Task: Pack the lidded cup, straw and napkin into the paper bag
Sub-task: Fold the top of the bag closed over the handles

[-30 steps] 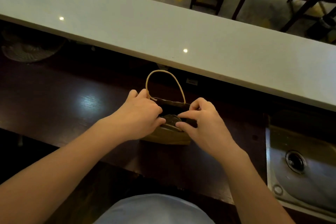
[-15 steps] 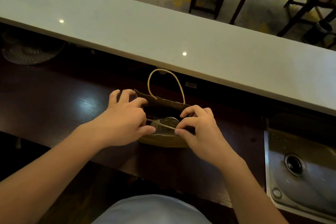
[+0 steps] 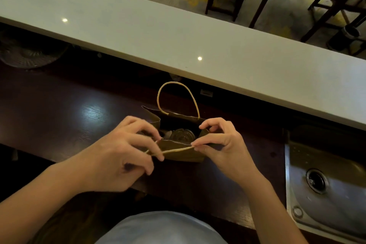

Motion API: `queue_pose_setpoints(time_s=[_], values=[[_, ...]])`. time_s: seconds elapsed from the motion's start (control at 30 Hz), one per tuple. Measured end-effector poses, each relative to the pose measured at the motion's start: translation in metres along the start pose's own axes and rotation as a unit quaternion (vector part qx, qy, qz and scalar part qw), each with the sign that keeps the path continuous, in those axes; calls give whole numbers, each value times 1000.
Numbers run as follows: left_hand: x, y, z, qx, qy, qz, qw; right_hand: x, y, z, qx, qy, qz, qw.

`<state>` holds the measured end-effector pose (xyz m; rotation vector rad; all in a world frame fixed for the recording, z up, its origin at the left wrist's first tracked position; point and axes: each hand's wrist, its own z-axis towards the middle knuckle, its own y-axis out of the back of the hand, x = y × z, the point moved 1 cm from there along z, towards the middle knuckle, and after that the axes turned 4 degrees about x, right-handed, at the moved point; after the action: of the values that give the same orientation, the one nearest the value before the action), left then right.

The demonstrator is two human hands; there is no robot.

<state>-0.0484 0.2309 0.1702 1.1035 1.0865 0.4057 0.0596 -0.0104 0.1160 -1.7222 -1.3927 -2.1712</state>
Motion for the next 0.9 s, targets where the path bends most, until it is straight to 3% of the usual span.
queue_pose_setpoints(time_s=[0.1, 0.17, 0.3, 0.37, 0.43, 0.5, 0.63, 0.7, 0.8, 0.9], values=[[-3, -4, -13, 4, 9, -100, 995, 0, -2, -9, -49, 42, -5, 998], [-1, -1, -19, -69, 20, -203, 976, -3, 1, -19, -79, 48, 34, 995], [25, 3, -15, -315, 163, -362, 862, -16, 9, -27, -108, -12, 70, 992], [46, 0, -2, -332, 236, -355, 841, -18, 12, -19, -81, -44, 93, 991], [62, -2, 14, -267, 284, -354, 850, -17, 16, -6, -69, -71, 120, 988], [69, -2, 26, -165, 297, -334, 879, -16, 23, 7, -45, -103, 119, 986], [70, -4, 34, 53, 225, -267, 936, -15, 29, 14, 168, -94, 29, 981], [72, -9, 29, 61, 231, -238, 942, -19, 22, 12, 154, -66, -28, 986], [79, -20, 21, -18, 182, -154, 971, -31, 3, 10, 13, 6, -58, 998], [84, -30, 16, -84, 113, -86, 986, -41, -11, 4, -64, 30, -72, 995]])
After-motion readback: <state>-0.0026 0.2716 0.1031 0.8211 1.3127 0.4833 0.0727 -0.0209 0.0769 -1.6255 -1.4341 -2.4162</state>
